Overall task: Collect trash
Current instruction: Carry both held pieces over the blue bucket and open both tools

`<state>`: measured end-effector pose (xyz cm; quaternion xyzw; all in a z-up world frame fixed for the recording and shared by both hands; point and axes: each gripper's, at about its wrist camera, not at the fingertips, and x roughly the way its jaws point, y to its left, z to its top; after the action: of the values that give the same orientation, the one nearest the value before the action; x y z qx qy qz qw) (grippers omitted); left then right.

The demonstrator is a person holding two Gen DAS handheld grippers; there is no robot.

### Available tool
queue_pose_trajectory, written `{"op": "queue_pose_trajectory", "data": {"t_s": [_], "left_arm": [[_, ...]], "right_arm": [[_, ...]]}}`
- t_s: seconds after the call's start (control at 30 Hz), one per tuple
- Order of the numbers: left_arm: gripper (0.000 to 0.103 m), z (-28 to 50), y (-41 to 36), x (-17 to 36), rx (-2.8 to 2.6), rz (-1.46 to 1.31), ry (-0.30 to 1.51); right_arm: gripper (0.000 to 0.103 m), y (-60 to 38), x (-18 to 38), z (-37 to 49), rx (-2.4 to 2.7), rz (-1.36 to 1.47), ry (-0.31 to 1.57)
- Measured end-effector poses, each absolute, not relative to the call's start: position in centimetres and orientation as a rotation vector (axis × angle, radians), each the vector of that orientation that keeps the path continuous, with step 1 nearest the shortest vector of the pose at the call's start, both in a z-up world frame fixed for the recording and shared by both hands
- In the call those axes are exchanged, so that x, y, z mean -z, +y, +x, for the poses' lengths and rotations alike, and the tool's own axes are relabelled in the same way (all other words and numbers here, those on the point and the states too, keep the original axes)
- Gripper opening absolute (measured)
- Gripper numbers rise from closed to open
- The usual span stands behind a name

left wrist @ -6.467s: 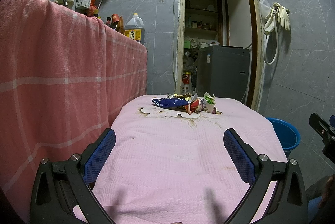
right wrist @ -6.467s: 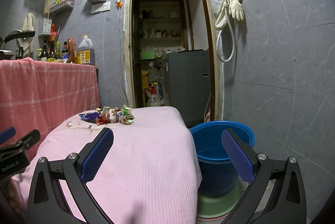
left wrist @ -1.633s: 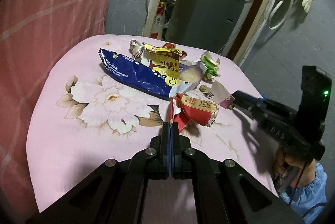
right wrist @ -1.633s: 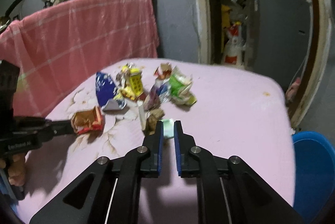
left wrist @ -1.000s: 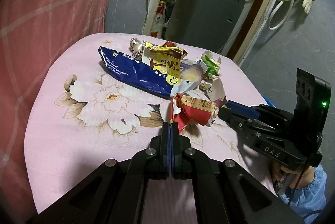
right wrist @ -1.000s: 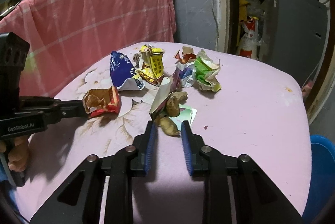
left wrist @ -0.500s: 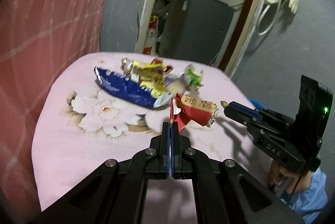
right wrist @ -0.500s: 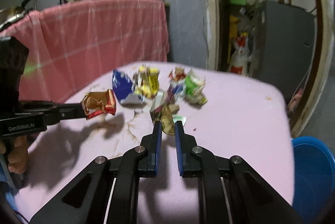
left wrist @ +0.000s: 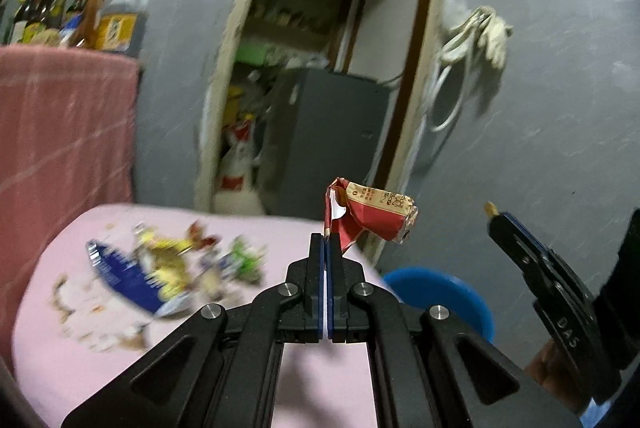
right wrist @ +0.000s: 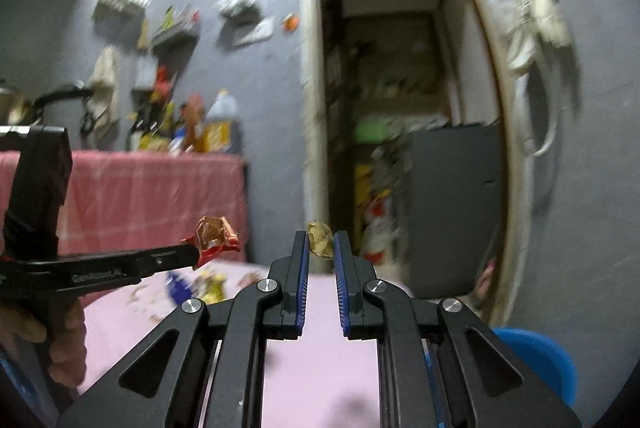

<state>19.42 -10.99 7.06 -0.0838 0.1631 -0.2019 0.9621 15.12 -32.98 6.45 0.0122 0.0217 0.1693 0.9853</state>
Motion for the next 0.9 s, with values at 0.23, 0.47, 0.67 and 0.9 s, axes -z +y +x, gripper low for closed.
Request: {"op": "queue_pose_trajectory", "data": {"t_s": [0.23,0.47,0.67,0.9], "left_arm": [[0.000,20.9,-18.7,-7.2,0.513,-0.122,0.312],[0.000,24.2,-25.2,-5.3,0.598,-0.069,0.450],[0.000,27.3,-29.1,-2.1,0.626,-0.025,0.642],[0.000,30.0,-31.4,1.2,0.616,-0.019,0.786]], "right_arm": [[0.010,-40.0,-6.1,14.8,-0.154,0.105,0.041],[0.010,-45.8,-3.2,16.4,-0.012,0.195,0.177],[0.011,-48.7,0.1,18.6,0.018,0.300,0.360],[0.012,-49.6,2.0,19.9,0.017,0.340,0.462]]}}
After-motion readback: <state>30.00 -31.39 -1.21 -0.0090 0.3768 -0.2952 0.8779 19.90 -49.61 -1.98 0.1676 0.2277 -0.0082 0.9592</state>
